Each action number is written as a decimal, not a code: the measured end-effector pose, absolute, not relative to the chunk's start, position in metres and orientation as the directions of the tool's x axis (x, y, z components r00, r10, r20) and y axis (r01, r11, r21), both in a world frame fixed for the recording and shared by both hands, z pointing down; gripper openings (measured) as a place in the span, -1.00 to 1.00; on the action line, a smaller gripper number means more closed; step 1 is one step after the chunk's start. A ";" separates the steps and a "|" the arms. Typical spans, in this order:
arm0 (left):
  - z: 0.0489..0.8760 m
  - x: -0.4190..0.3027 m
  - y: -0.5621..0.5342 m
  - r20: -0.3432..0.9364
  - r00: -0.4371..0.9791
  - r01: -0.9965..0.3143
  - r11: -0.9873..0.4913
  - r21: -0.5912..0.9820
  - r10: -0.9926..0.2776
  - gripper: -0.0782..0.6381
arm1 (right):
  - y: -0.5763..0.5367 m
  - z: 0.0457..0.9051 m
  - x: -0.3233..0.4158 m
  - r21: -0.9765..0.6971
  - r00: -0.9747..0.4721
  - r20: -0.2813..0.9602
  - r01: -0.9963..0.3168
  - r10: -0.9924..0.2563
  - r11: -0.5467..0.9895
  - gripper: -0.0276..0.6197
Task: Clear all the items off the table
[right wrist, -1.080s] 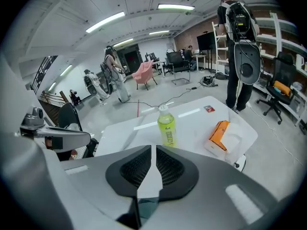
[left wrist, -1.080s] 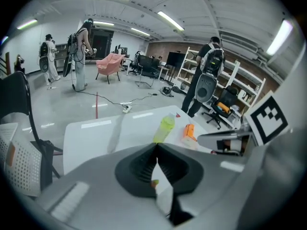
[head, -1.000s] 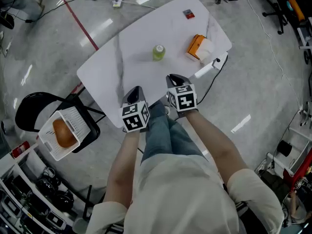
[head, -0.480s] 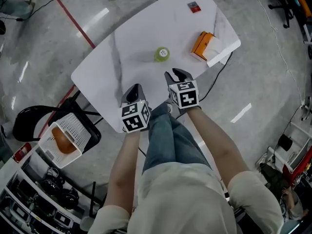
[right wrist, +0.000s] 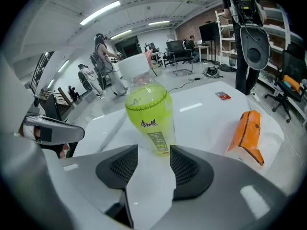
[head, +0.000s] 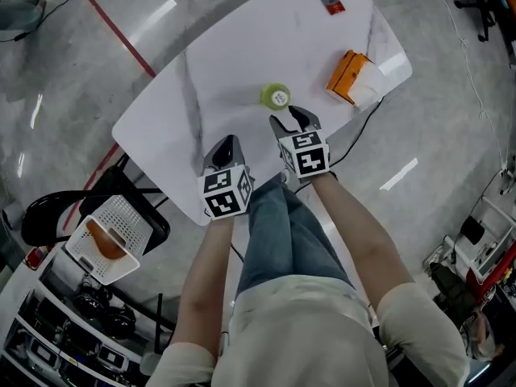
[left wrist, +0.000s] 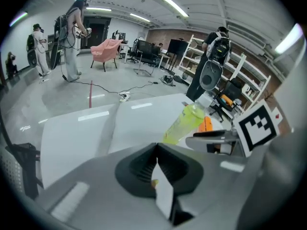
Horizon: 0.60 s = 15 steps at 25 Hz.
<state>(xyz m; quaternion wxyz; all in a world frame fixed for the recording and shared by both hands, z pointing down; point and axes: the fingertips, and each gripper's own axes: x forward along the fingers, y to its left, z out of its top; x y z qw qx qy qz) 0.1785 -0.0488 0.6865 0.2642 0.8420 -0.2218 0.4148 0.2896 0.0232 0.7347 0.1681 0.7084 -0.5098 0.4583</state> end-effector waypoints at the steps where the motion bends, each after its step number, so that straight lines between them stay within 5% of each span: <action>1: 0.691 0.181 -0.051 0.818 0.555 -0.589 -0.766 0.259 -0.150 -0.76 | 0.020 0.738 0.292 -0.227 0.061 0.821 -0.877 -0.568 -0.422 -0.27; 15: 0.729 0.203 -0.075 0.836 0.535 -0.570 -0.782 0.250 -0.122 -0.76 | -0.010 0.775 0.309 -0.212 0.083 0.812 -0.880 -0.578 -0.425 -0.08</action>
